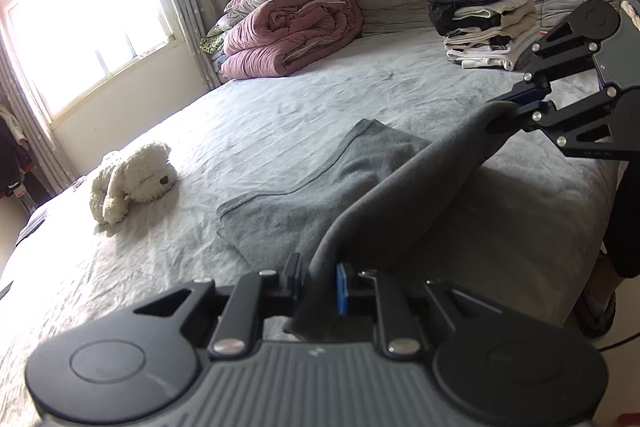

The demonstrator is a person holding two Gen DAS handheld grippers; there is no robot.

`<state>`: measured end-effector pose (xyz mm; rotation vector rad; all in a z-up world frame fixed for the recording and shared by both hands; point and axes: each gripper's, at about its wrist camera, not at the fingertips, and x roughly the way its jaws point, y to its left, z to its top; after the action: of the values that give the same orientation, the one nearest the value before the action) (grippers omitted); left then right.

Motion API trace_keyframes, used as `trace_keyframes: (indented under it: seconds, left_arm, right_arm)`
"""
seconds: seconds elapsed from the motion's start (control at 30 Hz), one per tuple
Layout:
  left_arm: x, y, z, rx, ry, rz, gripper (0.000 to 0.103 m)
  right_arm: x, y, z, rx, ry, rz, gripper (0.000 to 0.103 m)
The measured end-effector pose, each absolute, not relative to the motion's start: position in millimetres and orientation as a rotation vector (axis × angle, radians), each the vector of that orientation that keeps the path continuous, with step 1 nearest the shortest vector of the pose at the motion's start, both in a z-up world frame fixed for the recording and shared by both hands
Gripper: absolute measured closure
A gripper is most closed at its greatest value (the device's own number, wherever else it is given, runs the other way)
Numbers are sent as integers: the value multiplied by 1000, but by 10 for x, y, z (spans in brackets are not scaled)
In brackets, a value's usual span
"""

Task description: Fold clothes

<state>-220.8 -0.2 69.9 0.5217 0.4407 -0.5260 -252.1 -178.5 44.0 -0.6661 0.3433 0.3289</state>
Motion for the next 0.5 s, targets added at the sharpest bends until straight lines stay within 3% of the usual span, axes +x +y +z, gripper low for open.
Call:
trace_keyframes:
  seconds: [0.5]
  left_arm:
    - [-1375,-104,991,445,487,-447,88]
  right_arm:
    - [-1861,-1823,747,-627,321,298,94]
